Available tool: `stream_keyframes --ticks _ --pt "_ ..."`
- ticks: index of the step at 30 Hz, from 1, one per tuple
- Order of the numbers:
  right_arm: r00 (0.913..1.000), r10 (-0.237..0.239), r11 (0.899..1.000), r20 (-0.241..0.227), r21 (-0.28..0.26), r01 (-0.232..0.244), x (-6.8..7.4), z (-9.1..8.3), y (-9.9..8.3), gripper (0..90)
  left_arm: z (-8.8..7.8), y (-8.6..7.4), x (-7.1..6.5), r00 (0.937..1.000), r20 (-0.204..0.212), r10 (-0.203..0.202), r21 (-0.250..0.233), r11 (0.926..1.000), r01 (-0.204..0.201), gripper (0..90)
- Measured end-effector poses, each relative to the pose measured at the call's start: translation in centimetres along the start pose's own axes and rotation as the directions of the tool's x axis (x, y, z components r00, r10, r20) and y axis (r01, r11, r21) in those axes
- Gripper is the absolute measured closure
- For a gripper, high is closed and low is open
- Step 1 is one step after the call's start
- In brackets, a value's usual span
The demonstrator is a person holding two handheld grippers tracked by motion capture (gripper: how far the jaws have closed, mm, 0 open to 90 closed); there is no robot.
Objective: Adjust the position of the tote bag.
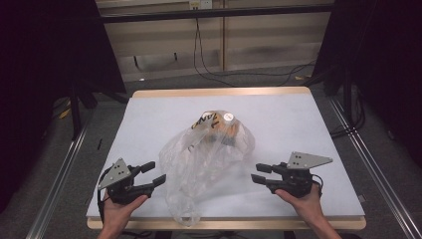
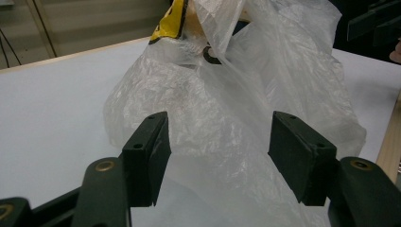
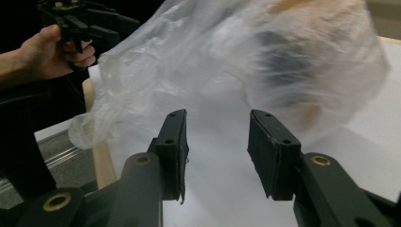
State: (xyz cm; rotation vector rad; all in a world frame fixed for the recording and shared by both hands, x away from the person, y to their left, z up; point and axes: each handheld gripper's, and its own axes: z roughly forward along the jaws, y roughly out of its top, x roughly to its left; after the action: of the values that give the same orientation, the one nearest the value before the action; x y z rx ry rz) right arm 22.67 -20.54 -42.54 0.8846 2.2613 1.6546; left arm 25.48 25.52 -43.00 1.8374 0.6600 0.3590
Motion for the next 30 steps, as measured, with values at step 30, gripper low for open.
stream_keyframes --ticks 30 --pt "0.9479 -0.129 0.974 -0.291 0.140 0.176 6.3 10.8 2.1 60.6 1.6 -1.5 -2.5 0.9930 0.118 0.009 0.147 0.9887 -0.026 59.5"
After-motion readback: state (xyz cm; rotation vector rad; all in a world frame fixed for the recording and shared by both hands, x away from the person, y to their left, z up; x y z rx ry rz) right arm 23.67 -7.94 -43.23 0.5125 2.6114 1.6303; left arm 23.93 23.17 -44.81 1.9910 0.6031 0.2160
